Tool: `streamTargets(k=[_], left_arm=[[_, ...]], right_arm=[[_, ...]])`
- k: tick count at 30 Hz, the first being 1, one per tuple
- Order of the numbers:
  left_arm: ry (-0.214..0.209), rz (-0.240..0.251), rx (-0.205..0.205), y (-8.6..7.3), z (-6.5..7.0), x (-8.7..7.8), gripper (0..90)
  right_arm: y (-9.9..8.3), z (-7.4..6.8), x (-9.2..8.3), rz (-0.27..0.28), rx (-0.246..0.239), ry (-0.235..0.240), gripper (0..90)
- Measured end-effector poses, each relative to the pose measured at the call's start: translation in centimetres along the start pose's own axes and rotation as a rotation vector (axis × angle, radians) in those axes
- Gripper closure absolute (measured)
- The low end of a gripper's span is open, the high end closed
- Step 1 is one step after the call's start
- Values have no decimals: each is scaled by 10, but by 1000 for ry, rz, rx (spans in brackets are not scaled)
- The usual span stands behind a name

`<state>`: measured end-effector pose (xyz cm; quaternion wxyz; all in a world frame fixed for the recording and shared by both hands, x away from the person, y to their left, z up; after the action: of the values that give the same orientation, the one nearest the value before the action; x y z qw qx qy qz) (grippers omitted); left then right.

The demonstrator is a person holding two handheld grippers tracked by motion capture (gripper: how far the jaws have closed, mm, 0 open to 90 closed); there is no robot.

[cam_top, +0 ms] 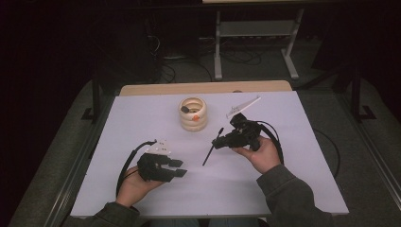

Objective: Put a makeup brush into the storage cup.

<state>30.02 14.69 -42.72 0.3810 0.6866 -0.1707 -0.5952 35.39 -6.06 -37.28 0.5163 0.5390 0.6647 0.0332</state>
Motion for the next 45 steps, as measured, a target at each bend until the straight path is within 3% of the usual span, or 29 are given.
streamTargets(k=[8, 11, 15, 18, 28, 45], left_arm=[[10, -1, -11, -3, -1, -6, 587], [12, 6, -33, -5, 0, -7, 581], [21, -6, -18, -11, -1, -8, 556], [25, -8, -39, -13, -1, -9, 546], [51, 2, -39, -15, -6, -13, 519], [60, 15, -63, -20, -11, -17, 505]], right_arm=[[8, 7, -4, 3, 10, -21, 846], [11, 8, -5, 9, 22, -18, 846], [15, 11, -6, 10, 33, -20, 846], [18, 13, -5, 7, 37, -24, 846], [28, 19, -5, 2, 36, -43, 846], [68, 14, -13, 23, 24, -77, 846]])
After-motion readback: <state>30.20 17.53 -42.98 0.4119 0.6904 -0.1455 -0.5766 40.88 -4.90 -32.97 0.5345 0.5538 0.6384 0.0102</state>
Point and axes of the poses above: each handheld gripper's, and its own axes: x roughly forward along the jaws, y roughly out of its top, z roughly to its right, the point moved 6 cm from there along x, roughly forward along the jaws, and after that the axes turned 11 degrees about x, right-handed, at the moved point
